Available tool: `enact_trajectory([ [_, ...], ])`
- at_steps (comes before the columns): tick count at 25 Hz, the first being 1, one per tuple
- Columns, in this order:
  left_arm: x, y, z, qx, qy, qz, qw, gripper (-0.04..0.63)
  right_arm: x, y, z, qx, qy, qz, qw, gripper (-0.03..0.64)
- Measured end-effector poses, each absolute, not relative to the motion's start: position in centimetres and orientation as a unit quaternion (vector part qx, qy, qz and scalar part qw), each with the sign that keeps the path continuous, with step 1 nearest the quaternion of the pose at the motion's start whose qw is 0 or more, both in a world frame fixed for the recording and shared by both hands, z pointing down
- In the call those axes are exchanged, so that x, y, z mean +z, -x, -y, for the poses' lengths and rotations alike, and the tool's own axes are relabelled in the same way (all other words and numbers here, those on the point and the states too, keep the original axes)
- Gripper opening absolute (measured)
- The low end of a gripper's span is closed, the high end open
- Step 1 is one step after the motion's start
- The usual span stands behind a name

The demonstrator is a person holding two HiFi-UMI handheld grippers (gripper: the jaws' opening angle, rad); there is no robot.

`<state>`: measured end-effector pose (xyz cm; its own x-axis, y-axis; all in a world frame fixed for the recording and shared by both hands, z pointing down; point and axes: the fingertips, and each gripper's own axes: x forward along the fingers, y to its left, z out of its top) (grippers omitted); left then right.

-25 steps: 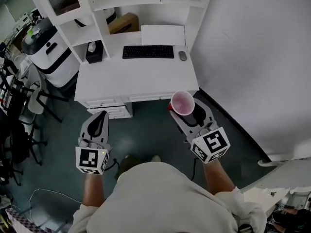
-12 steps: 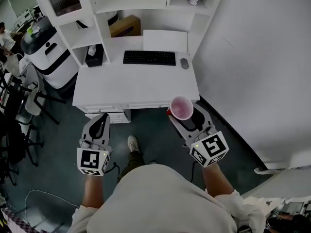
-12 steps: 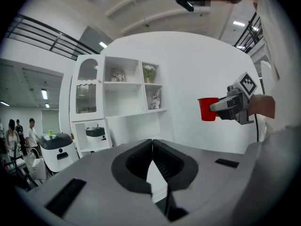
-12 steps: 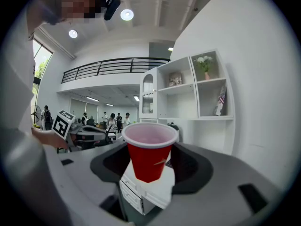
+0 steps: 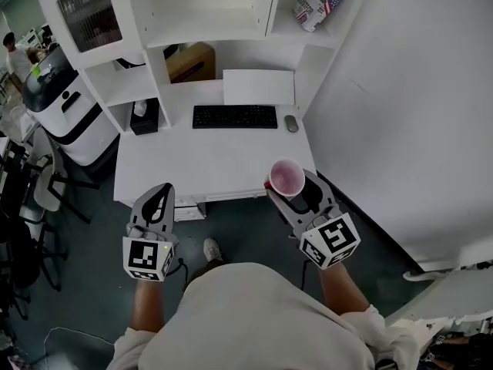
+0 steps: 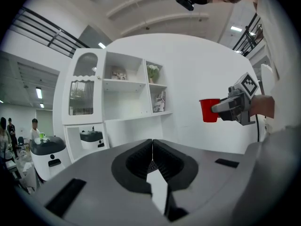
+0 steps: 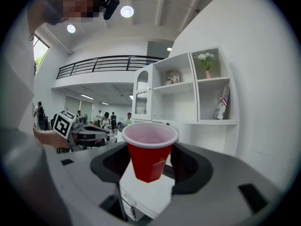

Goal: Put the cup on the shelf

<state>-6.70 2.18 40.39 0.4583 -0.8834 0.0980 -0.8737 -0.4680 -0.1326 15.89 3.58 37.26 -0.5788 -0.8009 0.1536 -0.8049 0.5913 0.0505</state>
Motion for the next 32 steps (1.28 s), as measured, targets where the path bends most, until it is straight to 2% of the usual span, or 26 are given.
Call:
enact_trajectory([
  [13, 40.5, 11.1, 8.1, -0.070, 0.877, -0.474, 0.023, 0.004, 36.0, -11.3, 6.2, 0.011, -0.495, 0.865, 0.079, 0.273],
  [32, 41.4, 13.2, 12.4, -0.072, 0.879, -0.471, 0.018, 0.004, 34.4, -8.9, 13.6, 0.002, -0.489, 0.869, 0.077, 0.273],
])
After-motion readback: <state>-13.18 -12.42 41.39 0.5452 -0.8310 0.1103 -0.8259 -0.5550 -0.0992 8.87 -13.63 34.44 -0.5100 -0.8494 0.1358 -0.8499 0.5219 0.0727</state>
